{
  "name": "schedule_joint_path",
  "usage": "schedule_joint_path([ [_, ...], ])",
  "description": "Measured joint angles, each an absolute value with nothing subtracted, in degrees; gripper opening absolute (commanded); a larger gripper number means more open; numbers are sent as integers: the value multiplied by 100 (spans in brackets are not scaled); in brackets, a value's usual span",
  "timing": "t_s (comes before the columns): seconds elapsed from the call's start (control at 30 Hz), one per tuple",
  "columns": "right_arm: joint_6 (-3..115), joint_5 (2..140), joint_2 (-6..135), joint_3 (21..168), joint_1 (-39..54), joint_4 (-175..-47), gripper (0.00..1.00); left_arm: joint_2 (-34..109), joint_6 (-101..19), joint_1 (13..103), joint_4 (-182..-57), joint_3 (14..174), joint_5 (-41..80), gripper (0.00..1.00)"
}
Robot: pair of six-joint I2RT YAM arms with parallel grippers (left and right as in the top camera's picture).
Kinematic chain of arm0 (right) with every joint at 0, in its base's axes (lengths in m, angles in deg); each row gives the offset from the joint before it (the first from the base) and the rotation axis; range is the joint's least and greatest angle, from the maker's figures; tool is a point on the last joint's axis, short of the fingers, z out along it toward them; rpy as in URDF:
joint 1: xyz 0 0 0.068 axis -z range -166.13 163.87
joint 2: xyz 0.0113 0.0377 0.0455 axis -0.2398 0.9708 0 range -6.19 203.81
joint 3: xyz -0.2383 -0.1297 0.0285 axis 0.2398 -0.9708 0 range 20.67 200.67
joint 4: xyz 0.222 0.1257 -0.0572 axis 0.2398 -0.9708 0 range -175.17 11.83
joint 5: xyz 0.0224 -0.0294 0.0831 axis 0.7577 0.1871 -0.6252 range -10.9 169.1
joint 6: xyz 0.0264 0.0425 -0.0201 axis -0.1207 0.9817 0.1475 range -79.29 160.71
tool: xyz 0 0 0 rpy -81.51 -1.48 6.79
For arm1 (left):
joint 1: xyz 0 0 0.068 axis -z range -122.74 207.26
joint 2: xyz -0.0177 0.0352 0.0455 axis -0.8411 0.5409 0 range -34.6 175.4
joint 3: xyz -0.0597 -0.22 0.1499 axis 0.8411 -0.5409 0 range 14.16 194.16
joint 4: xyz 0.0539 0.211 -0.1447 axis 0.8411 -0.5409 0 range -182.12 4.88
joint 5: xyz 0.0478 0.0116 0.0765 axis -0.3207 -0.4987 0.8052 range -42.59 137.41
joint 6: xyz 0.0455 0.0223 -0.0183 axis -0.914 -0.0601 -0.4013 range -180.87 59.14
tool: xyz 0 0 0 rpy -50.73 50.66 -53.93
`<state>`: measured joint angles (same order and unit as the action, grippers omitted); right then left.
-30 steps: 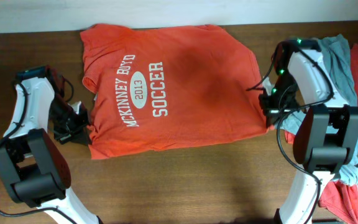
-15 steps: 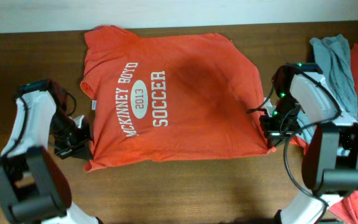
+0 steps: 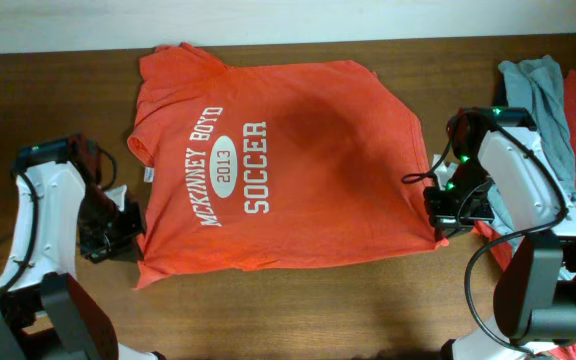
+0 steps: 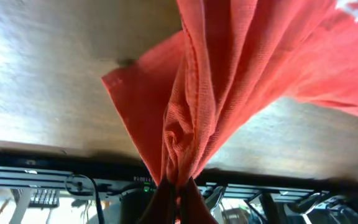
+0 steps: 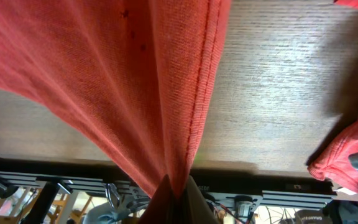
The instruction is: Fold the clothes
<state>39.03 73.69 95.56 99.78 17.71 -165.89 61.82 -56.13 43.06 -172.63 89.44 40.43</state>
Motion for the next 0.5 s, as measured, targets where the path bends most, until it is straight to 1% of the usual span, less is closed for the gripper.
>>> schedule_joint_path([
  [0.07,3912,7369,9556,9939,1771,-16571,4,6182,-5591,4306,-17110,8719,4039,0],
  [0.1,3917,7369,9556,9932,1771,-16567,4,6182,-5585,4306,-17002,8632,4039,3],
  [0.13,3914,7369,9554,9930,1771,-16569,4,6182,-5570,4306,-16887,8579,4039,16],
  [0.2,3919,7369,9554,9930,1771,-16567,4,6182,-5554,4306,-16769,8562,4039,51],
  [0.43,3921,7369,9556,9930,1771,-16545,4,6182,-5521,4297,-16487,8586,4036,53],
  [0.47,3921,7369,9554,9930,1771,-16521,4,6182,-5519,4293,-16421,8610,4036,56],
  [0.5,3917,7369,9556,9930,1771,-16490,4,6182,-5504,4275,-16299,8699,4036,62],
])
